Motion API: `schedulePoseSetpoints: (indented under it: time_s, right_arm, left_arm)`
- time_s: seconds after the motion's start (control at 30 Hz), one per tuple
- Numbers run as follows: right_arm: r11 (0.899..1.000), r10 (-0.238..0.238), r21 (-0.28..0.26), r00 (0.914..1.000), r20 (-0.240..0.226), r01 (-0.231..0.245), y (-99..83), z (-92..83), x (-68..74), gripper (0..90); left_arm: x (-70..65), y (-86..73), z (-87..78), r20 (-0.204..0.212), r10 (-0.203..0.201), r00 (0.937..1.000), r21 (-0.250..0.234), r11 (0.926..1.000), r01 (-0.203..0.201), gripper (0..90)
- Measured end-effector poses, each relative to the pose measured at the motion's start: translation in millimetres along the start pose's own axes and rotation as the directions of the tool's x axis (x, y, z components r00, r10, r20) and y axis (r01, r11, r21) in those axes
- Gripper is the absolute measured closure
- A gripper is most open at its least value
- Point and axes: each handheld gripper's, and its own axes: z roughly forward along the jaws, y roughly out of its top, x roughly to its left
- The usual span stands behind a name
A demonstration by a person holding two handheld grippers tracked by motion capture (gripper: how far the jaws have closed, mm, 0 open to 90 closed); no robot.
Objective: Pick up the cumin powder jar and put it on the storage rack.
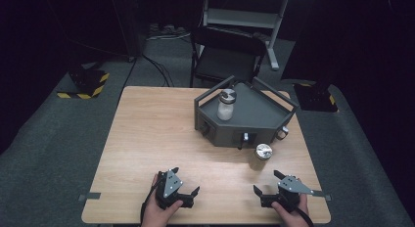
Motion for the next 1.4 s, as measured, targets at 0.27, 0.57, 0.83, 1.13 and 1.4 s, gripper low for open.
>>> schedulePoseSetpoints:
  time_s: [0.27, 0.57, 0.83, 1.13, 1.4]
  right_arm:
    - [0.999, 0.024, -0.048, 0.999, 0.039, -0.022, 1.8, -6.9, 3.5, 0.3]
    - [0.995, 0.04, -0.088, 0.998, 0.05, -0.036, 8.6, -13.4, 2.7, 0.3]
    - [0.996, 0.031, -0.089, 0.997, 0.071, -0.024, 16.8, -9.9, 5.1, 0.3]
    - [0.997, 0.032, -0.078, 0.9953, 0.092, -0.025, 23.9, -1.5, 3.8, 0.3]
    - [0.997, 0.028, -0.071, 0.9936, 0.109, -0.02, 28.4, 10.3, 1.5, 0.3]
  left_arm:
    - [1.0, -2.4, -1.3, 0.009, 0.002, 1.0, -0.013, 0.9999, -0.001, 0.7]
    - [-1.2, -1.8, -0.9, 0.01, 0.014, 0.9998, -0.01, 0.9998, -0.014, 0.7]
    - [-0.9, -2.2, -1.2, 0.01, 0.015, 0.9998, -0.012, 0.9998, -0.014, 0.7]
    - [-0.6, -2.9, -1.5, 0.015, 0.017, 0.9997, -0.017, 0.9997, -0.017, 0.6]
    - [-0.3, -2.5, -1.2, 0.024, 0.023, 0.9995, -0.014, 0.9997, -0.022, 0.7]
